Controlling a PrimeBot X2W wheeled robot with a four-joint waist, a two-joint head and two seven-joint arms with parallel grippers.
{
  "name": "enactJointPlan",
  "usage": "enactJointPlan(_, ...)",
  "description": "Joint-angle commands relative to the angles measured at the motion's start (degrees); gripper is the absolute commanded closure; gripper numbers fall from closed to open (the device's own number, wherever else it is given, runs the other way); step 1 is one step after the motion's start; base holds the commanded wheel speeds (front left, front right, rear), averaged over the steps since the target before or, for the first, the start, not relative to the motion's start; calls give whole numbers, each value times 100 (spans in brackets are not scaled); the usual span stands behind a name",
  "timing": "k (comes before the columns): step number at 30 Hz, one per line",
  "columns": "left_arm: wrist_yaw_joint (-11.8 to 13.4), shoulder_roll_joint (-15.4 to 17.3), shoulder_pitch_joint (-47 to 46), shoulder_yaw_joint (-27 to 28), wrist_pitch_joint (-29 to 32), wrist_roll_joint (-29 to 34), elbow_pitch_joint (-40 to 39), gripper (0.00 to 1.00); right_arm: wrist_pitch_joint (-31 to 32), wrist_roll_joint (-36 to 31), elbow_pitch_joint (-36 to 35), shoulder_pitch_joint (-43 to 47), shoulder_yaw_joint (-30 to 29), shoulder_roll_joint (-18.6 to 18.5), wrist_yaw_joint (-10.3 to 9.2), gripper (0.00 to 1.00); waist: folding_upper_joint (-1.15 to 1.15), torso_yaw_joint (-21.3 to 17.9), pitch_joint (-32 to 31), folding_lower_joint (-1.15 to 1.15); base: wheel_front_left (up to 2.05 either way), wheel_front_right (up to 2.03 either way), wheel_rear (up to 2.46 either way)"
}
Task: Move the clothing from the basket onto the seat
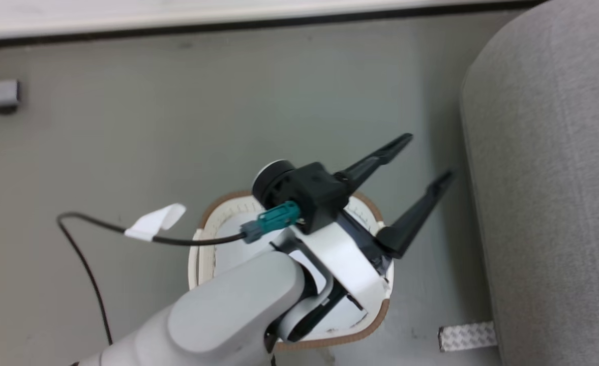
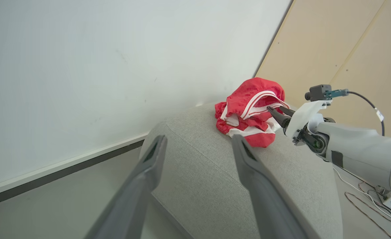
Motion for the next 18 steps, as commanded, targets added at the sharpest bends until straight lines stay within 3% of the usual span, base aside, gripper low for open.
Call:
enactJointPlan(1,68,77,125,73,-67,-71,27,0,-21,-2,-280,259,115,127,-15,0,0,-61,-442,0,0,0,0)
enactJointPlan(7,203,319,491,198,-132,-253,56,0,-15,239,-1250,1079,823,588,-15,0,0,-54,-1025,0,0,0,0)
enactJointPlan(11,422,569,784,391,-192,-366,17,0,-14,488,-2050,1640,1431,902,-15,0,0,-20,-1349,0,0,0,0)
enactJointPlan(18,741,942,1351,738,-360,-520,180,0,-16,825,-3064,2367,2102,1188,-15,0,0,179,-2019,0,0,0,0)
